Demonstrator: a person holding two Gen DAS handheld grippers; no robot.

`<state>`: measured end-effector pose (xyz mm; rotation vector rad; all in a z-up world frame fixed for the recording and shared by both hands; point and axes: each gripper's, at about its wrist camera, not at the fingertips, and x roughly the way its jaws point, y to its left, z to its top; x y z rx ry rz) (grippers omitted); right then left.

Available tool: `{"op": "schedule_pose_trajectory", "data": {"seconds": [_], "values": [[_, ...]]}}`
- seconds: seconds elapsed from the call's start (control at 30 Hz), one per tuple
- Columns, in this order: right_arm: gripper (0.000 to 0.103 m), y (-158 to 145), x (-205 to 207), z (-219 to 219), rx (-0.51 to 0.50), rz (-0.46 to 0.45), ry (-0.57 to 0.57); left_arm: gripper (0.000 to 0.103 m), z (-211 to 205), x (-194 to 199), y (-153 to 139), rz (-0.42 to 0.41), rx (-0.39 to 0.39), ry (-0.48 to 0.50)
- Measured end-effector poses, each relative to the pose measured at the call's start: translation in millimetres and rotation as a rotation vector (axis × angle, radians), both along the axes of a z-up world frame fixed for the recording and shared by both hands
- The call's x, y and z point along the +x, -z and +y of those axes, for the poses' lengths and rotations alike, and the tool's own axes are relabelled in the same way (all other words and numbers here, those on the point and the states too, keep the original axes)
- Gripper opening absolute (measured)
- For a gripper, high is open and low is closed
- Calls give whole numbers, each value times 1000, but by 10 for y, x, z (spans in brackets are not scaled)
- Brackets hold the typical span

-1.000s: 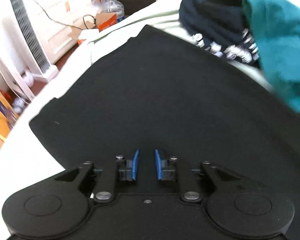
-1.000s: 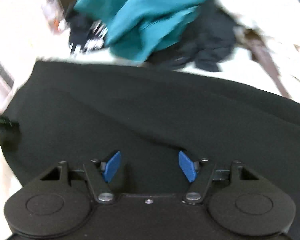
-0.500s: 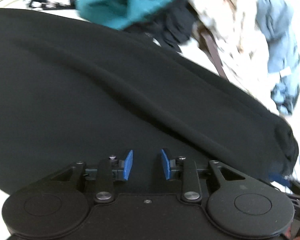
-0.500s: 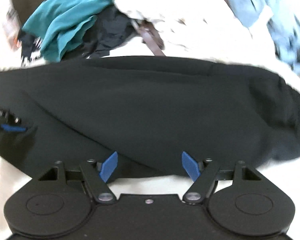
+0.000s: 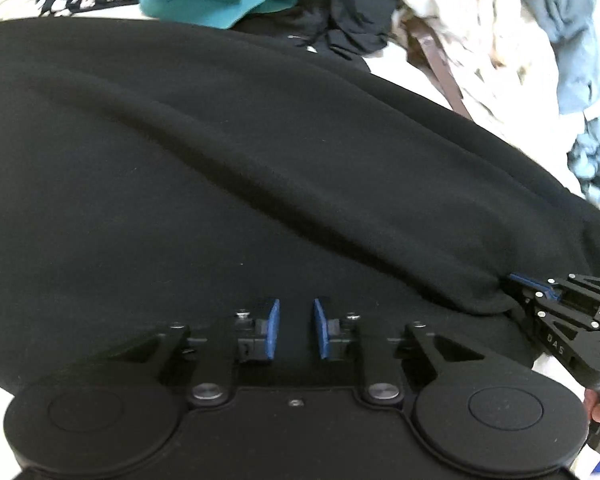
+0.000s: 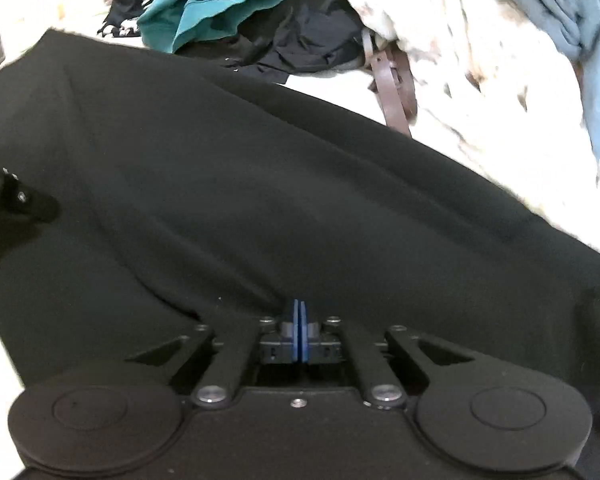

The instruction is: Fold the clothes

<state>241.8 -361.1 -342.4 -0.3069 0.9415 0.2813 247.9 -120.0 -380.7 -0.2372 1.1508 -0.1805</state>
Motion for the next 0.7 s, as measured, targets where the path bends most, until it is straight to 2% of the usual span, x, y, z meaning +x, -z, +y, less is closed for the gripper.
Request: {"op": "schedule_pose_trajectory", "data": {"seconds": [0.17, 0.27, 0.33, 0.37, 0.4, 0.47, 0.53, 0.6, 0.63, 0.7], "values": [[0, -69, 249, -212, -86, -55, 55, 19, -12, -44, -12, -3, 11, -13], [1, -259, 427, -397, -61, -91, 60, 19, -31, -50, -23, -2, 24, -14], [27, -368, 480, -388, -59, -109, -7, 19, -33, -62, -36, -1, 23, -18], [69, -404, 521, -348, -71, -116, -60, 19, -36, -55, -35, -1, 22, -21], [81, -440, 562, -309, -83, -123, -113, 19, -39, -47, -34, -1, 21, -23], [81, -421, 677, -239, -131, -112, -205, 19, -55, -37, -36, -6, 28, -23], [73, -330, 821, -182, -194, -79, -286, 19, -68, -28, -36, -9, 32, -26], [40, -148, 994, -197, -243, 12, -333, 19, -77, -20, -33, -11, 33, -34], [34, -118, 1037, -204, -245, 28, -334, 19, -76, -17, -32, -11, 33, -38], [15, -113, 1115, -224, -230, 40, -336, 19, -70, -9, -31, -9, 29, -43]]}}
